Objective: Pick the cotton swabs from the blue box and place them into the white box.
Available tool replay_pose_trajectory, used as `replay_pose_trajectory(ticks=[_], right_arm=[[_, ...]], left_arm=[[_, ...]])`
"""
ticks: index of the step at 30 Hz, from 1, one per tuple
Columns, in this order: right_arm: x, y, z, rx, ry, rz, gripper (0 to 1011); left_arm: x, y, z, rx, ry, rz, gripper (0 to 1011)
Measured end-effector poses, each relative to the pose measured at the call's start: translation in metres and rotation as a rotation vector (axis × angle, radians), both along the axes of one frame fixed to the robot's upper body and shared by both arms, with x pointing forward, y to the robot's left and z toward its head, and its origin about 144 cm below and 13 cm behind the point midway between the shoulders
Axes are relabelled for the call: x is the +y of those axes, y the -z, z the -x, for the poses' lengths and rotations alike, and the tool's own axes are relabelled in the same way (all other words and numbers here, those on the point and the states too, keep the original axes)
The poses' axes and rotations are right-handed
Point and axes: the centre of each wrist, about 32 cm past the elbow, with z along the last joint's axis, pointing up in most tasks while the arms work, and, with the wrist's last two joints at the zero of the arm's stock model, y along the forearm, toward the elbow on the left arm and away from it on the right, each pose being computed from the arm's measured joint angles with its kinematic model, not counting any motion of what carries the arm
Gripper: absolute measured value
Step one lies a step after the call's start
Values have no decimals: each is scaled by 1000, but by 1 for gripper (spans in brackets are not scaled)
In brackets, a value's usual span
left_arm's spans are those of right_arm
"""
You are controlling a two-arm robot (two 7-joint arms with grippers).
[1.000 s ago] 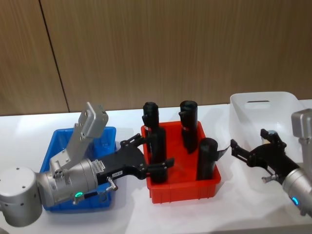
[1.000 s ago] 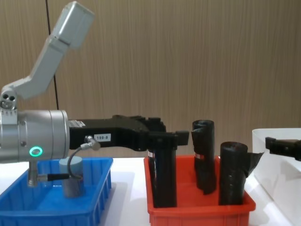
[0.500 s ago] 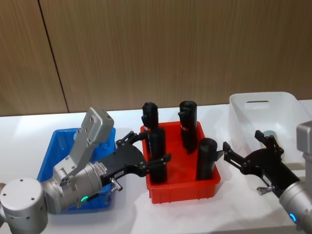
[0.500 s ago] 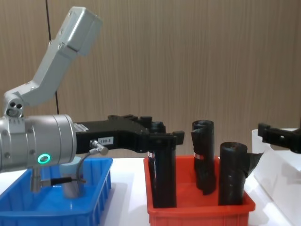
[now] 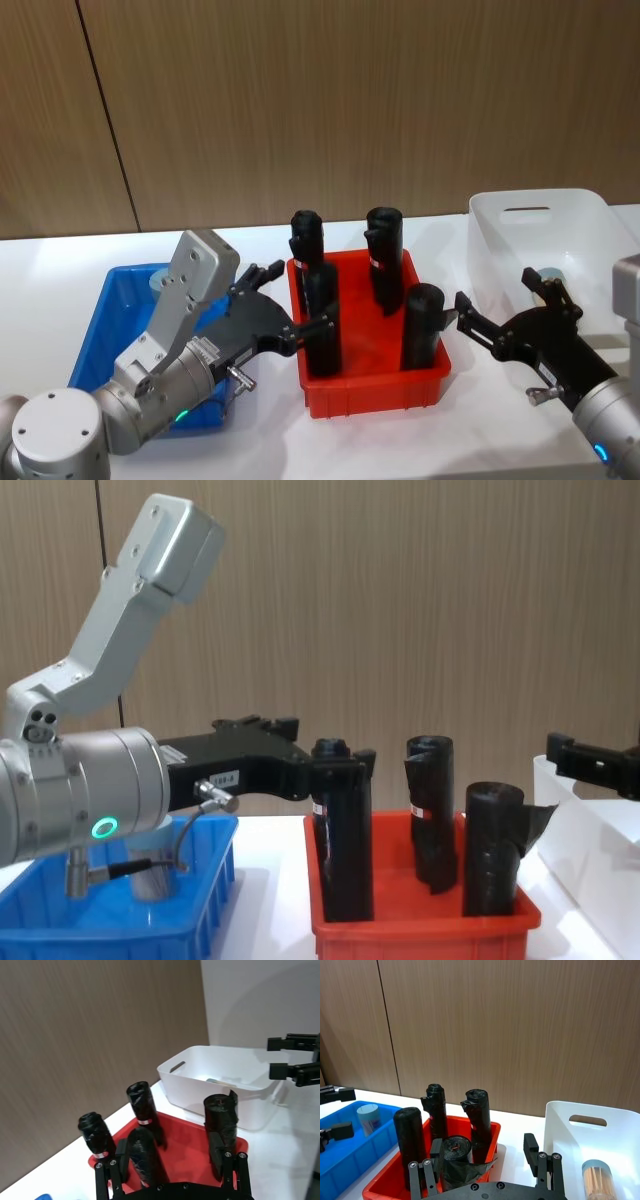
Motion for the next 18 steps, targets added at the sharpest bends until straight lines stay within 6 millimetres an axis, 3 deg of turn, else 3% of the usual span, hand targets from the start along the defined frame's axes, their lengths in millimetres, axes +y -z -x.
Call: replay_pose_trajectory(ticks=[18], right_arm=[[0,0,0,0,0,0,1001]], left_arm=[[-16,5,23,-78,-181,8,1004]])
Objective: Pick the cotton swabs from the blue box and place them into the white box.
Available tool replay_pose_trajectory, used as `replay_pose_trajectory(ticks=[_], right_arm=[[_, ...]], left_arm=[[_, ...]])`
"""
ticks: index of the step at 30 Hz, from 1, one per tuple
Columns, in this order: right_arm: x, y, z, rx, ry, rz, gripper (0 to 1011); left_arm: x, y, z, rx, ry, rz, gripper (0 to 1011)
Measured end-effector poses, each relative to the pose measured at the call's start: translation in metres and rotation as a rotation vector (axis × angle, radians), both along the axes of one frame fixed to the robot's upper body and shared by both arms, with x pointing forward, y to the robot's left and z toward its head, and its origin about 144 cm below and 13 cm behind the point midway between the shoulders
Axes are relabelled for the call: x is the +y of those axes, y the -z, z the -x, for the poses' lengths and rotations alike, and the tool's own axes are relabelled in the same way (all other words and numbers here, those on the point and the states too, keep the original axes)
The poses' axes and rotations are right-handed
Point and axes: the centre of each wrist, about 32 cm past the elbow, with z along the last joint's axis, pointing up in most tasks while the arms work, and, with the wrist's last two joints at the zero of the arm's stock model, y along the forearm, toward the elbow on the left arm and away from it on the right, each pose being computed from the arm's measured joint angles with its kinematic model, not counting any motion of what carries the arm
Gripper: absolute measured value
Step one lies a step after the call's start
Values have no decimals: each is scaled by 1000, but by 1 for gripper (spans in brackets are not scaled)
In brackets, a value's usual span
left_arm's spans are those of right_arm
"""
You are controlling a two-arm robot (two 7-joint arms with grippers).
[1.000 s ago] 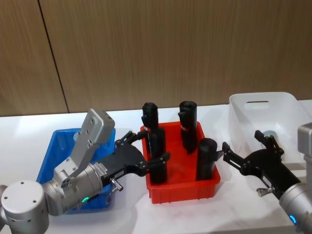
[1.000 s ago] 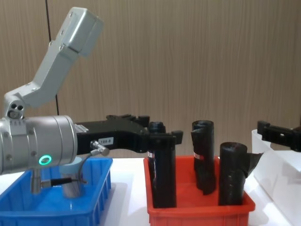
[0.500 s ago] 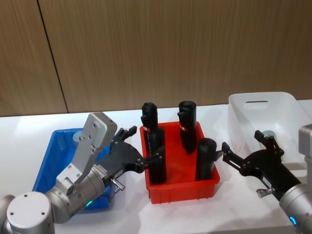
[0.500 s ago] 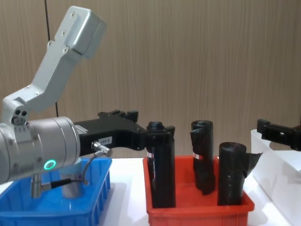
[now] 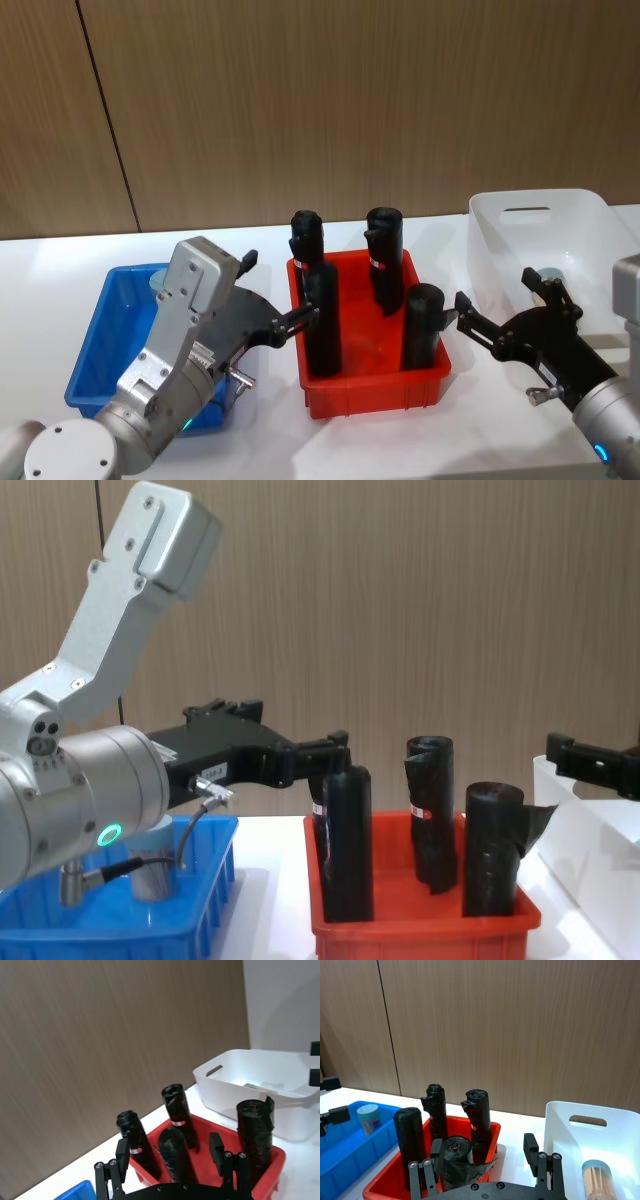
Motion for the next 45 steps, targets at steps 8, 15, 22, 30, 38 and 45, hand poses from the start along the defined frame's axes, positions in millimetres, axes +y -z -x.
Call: replay_pose_trajectory(ticks=[8,15,22,30,38,45], right_arm=[[0,0,0,0,0,0,1001],[0,0,0,0,-1,0,1001],[0,0,0,0,-1,0,1001],[-1,0,-1,9,-15,-2,1001],[-3,-1,-4,41,-63,9,1001],[-6,-1,-11,75,-114,27,1001]], left_arm=[[-7,2,11,-37,-80,9,1004],[-10,2,16,-54,-116,14,1004],[-10,3,17,-57,-124,16,1004],[-10,3,17,-57,-125,16,1004],[-10,2,16,-58,-125,16,1004],[-10,2,16,-57,-125,16,1004]])
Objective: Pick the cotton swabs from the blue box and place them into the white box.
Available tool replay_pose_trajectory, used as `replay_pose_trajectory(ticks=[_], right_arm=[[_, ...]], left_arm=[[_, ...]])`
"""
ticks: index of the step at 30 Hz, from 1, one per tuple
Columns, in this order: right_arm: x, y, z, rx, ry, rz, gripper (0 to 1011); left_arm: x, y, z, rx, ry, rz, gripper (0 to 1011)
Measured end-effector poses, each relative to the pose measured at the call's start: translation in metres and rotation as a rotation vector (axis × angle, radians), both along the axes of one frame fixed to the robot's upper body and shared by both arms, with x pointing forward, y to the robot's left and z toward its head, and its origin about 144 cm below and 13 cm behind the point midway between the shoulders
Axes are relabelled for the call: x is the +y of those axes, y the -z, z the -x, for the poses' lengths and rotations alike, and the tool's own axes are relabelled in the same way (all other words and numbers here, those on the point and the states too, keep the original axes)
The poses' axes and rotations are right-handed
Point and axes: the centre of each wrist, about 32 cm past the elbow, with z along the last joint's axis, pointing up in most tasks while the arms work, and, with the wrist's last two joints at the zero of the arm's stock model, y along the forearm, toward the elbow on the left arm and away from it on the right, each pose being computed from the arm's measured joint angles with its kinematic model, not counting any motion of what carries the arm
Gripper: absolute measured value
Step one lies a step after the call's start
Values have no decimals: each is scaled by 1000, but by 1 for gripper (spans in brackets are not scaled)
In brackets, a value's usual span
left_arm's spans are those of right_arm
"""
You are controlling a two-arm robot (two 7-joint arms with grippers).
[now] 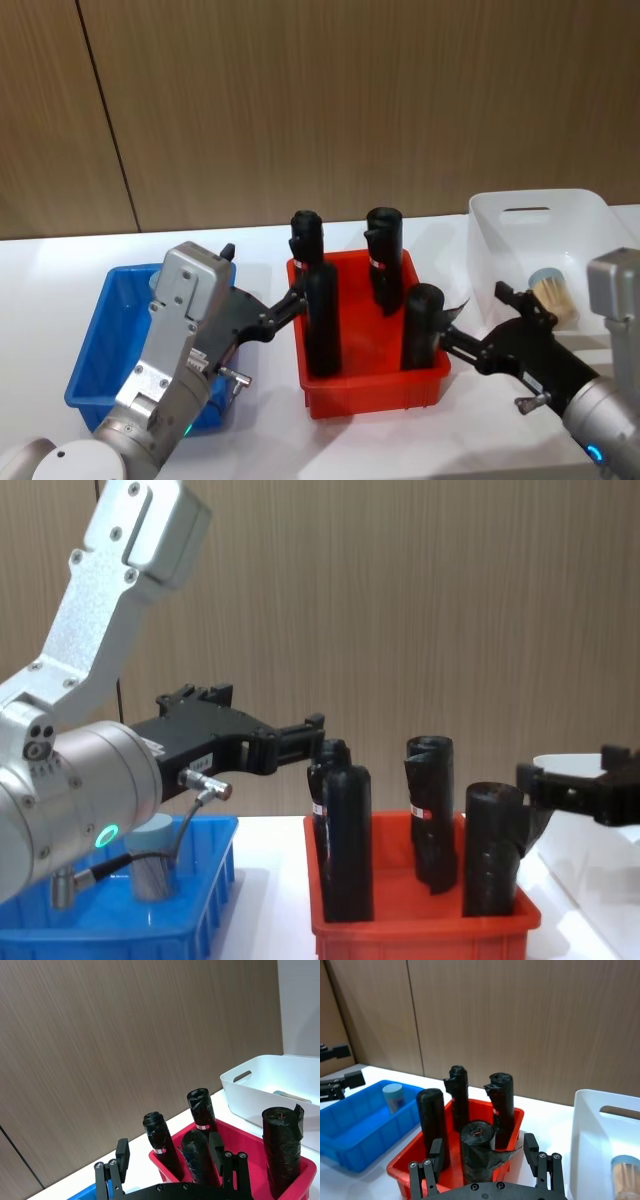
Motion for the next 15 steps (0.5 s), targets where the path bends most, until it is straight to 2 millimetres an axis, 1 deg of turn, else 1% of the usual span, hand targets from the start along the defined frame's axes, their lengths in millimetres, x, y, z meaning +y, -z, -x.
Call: replay_pose_trajectory(ticks=[15], right_arm=[[1,6,-25,59,-68,49,1001]], left_arm=[[0,0,0,2,0,0,1004]])
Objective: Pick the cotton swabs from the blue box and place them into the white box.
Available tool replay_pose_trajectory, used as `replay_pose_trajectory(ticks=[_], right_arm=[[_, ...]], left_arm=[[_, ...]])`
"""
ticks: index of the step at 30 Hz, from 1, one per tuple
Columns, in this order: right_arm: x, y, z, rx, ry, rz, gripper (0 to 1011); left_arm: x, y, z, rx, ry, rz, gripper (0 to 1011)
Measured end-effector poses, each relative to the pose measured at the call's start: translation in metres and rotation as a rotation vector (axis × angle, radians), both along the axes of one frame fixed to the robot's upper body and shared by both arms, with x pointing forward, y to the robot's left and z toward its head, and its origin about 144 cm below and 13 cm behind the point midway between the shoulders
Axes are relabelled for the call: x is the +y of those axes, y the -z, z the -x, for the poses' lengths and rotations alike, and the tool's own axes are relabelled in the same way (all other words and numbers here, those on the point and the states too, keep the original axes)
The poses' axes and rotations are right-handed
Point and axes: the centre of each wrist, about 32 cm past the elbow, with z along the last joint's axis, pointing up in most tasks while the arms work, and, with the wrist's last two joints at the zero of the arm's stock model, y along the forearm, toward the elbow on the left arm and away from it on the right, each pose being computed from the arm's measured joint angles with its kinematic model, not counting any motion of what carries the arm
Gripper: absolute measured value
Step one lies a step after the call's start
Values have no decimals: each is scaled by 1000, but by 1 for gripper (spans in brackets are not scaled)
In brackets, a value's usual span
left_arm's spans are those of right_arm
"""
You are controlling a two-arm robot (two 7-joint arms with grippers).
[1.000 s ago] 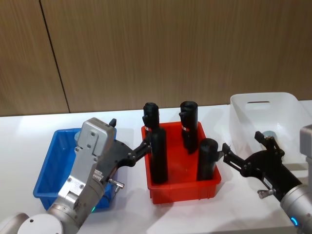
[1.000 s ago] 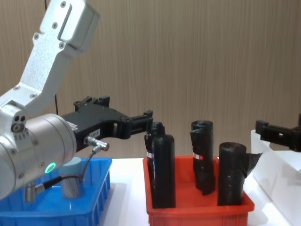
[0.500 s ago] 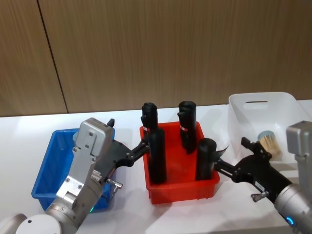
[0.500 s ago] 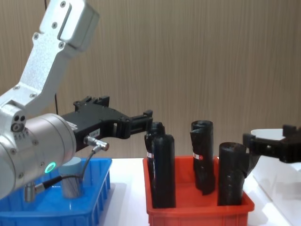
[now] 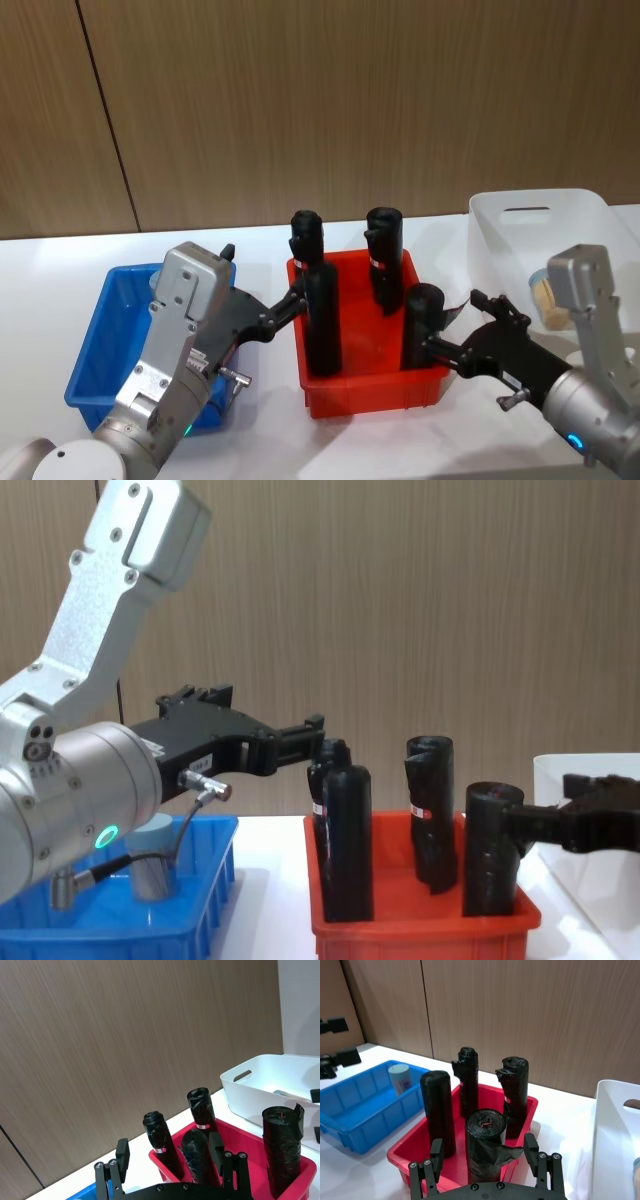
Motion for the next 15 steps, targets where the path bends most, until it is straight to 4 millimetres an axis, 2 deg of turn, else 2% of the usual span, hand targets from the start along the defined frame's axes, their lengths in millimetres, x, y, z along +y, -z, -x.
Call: replay_pose_trajectory(ticks=[15], right_arm=[[1,12,-24,49,-17,29,1001]], left_arm=[[0,0,0,0,0,0,1004]])
